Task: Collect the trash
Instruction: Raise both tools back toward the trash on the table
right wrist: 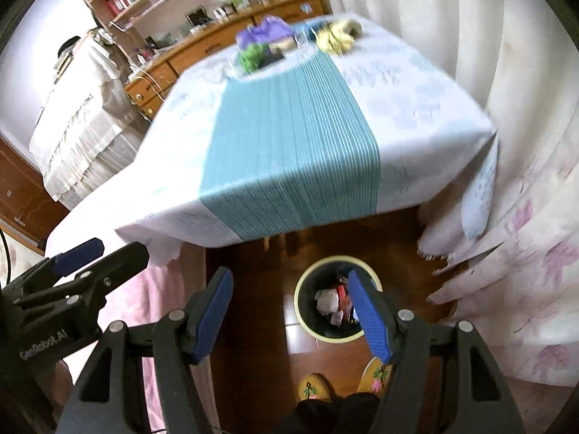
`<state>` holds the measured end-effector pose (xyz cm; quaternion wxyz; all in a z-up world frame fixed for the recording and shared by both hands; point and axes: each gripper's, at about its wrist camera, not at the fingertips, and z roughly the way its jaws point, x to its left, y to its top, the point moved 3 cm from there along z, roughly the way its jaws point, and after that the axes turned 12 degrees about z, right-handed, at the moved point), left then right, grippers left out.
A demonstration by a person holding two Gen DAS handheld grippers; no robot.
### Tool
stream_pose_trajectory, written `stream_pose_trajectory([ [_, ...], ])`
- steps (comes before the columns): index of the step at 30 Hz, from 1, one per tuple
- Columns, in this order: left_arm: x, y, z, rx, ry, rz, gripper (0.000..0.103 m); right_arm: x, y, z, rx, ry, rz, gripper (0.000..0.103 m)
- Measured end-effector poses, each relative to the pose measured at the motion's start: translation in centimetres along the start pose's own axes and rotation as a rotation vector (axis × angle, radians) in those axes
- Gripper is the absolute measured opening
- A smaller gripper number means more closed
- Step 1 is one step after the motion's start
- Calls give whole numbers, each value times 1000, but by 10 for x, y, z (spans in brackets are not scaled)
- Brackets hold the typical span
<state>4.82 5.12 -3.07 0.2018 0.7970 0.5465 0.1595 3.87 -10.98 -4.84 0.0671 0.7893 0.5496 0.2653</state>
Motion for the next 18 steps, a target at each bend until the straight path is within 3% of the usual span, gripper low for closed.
stream_pose_trajectory([
  [6,10,12,-37,-44,-22,12,81,24,10,-41,-81,-2,-26,67],
  [18,40,42,-87,-182,45,17,81,43,39,-89,-232,4,-27,67],
])
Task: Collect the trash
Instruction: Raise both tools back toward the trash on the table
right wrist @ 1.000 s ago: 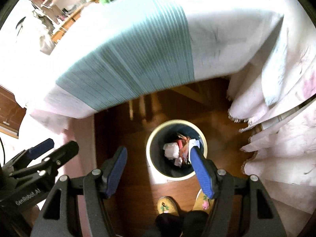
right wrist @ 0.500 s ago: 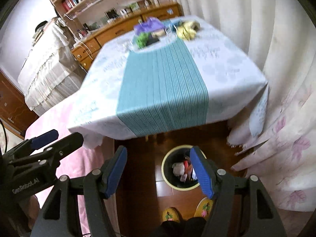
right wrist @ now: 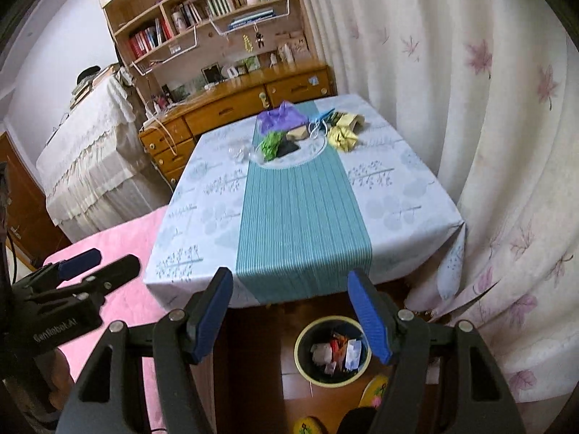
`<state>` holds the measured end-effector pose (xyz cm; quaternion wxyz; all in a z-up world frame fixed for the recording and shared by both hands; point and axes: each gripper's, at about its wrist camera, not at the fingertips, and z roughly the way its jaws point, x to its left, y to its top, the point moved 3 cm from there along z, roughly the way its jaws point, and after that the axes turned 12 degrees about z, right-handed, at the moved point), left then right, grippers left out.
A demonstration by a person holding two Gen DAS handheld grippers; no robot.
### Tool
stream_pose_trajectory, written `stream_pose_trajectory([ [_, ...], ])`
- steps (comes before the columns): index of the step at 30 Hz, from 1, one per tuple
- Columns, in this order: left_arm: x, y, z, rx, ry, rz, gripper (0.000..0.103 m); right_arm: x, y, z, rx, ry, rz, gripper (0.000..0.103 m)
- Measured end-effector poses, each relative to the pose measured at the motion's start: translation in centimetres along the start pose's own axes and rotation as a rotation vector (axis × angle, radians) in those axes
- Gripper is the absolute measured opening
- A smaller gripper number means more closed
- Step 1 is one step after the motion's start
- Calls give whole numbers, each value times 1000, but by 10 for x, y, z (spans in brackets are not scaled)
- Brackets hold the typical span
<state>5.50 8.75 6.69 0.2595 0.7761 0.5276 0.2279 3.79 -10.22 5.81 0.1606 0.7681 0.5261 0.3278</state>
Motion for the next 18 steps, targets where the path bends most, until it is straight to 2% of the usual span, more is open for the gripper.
stream_pose_trajectory([
  [10,27,34,-16,-68,63,-36,81,18,25,4,-31,14,-49,67],
  [18,34,64,9,-53,90,-40,81,33,52,31,-24,58,-106,67],
])
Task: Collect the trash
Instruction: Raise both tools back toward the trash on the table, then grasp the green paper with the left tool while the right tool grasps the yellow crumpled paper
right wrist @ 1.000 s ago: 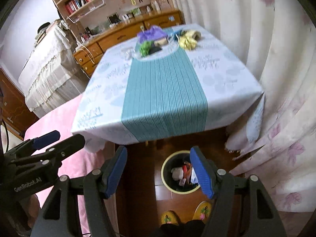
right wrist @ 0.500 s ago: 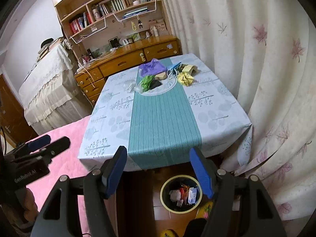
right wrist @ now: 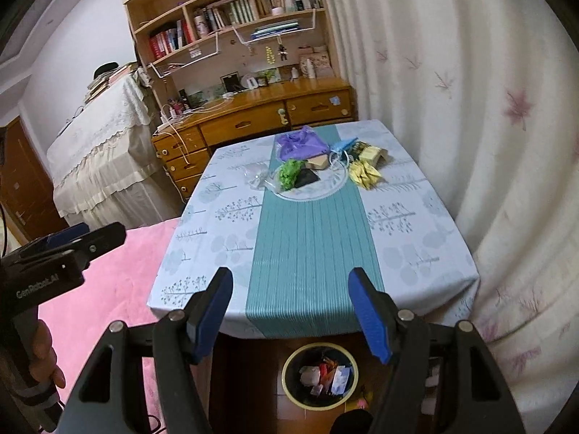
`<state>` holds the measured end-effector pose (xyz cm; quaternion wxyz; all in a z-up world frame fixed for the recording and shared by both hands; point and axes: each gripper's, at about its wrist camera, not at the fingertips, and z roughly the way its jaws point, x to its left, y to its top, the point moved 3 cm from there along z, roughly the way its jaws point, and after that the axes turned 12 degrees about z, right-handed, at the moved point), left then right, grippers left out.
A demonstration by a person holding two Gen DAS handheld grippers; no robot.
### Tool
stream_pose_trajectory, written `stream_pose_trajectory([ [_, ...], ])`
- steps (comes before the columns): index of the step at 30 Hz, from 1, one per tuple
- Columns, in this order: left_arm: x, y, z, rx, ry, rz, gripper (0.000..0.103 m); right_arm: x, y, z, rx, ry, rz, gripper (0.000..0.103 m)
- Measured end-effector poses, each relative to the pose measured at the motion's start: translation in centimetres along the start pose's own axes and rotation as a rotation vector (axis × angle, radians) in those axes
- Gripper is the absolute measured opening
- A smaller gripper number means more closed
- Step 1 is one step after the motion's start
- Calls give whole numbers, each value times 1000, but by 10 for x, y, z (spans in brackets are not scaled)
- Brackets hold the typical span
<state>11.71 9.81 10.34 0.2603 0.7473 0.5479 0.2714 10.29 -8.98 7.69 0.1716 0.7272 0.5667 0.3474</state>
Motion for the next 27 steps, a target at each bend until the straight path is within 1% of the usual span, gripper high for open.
stream_pose_trajectory([
  [5,-8,22,34,23,13,1,81,-11,23,31,19,14,-9,67],
  [10,-21,57,91,64,29,-9,81,-35,59,80,52,39,-9,67],
  [12,-27,71,115,92,36,-21,81,-48,80,106,79,43,-13,67],
  [16,-40,99,167,167,20,-48,81,-72,121,152,130,52,-18,67],
  [19,-47,116,203,207,26,-64,81,-89,148,188,161,48,-36,67],
  [23,-49,133,254,272,38,-107,81,-110,174,239,207,39,-50,67],
  [27,-48,147,297,320,45,-141,81,-124,191,288,251,26,-69,67],
])
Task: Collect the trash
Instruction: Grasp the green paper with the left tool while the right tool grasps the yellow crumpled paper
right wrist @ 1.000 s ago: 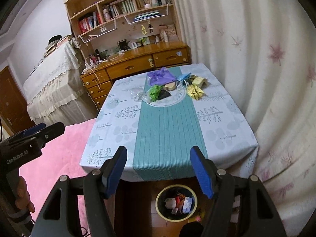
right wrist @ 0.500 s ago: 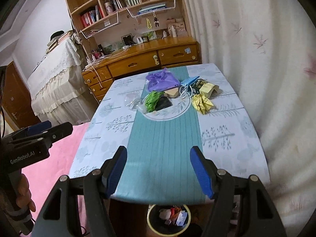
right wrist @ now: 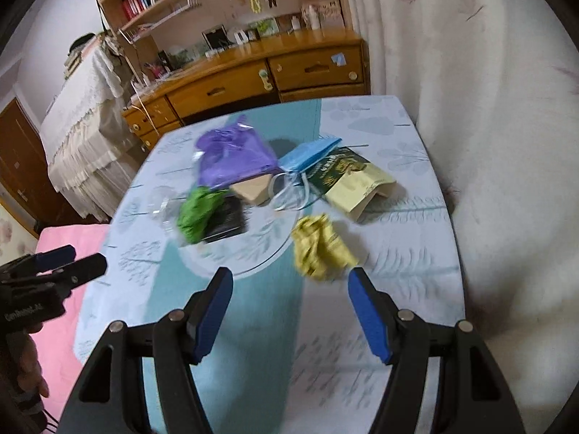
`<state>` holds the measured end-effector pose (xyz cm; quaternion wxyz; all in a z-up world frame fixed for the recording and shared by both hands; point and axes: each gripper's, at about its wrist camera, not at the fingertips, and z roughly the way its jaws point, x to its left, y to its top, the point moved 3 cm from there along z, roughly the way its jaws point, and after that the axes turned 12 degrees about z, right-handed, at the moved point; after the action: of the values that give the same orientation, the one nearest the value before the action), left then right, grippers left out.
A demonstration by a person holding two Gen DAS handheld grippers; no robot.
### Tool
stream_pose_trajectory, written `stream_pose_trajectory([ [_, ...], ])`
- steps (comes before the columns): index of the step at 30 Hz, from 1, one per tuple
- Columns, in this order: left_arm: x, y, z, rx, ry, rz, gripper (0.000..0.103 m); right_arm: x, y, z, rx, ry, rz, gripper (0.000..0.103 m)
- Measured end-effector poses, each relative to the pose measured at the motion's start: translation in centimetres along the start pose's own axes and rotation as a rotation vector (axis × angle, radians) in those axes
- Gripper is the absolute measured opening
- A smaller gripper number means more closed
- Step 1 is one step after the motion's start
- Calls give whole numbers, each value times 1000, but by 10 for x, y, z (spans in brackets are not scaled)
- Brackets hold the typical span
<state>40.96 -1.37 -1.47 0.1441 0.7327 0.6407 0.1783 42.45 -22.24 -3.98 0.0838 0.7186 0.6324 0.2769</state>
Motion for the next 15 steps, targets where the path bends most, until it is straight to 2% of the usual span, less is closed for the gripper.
stream_pose_trajectory([
  [6,-2,37,56,66,-16,-21,81,-16,19,57,86,-18,-18,67],
  [12,-2,61,106,120,-25,-21,81,-22,20,89,148,-6,-37,67],
  [15,0,67,122,136,-15,-16,74,-22,19,96,159,5,-46,67],
])
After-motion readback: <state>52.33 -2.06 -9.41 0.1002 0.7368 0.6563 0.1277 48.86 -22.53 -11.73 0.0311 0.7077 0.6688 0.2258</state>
